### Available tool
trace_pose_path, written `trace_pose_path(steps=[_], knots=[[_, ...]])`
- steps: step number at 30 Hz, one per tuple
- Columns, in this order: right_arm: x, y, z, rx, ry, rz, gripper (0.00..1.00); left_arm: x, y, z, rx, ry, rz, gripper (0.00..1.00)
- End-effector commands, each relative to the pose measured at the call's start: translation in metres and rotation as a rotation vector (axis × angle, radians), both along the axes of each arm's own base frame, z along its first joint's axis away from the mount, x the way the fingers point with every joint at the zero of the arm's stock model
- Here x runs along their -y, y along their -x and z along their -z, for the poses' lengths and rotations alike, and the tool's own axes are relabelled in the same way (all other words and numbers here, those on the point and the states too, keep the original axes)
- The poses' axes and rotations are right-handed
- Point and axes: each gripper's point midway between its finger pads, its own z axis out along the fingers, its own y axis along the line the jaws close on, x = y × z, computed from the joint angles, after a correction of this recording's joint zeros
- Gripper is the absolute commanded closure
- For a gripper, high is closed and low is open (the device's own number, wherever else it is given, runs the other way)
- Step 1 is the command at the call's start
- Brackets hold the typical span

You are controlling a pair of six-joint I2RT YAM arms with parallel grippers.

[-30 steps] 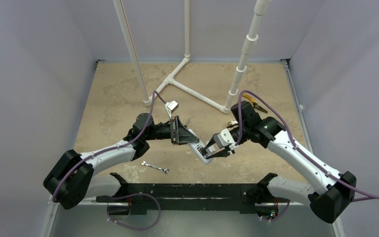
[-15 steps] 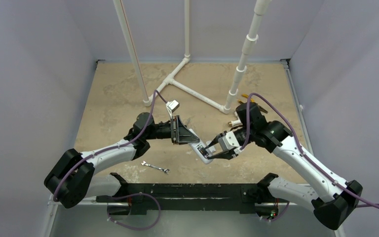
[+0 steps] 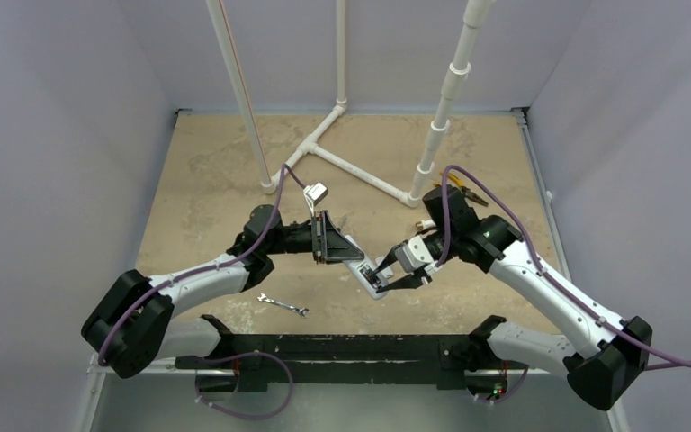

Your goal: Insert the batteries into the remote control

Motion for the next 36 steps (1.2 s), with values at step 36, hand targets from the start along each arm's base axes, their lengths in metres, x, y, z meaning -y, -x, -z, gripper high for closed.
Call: trace_pose_path(steps=[36], knots=[[-0.011, -0.033, 0.025, 0.038, 0.065, 0.052, 0.74, 0.003, 0.002, -0.040, 0.096, 0.096, 0.033, 1.00]])
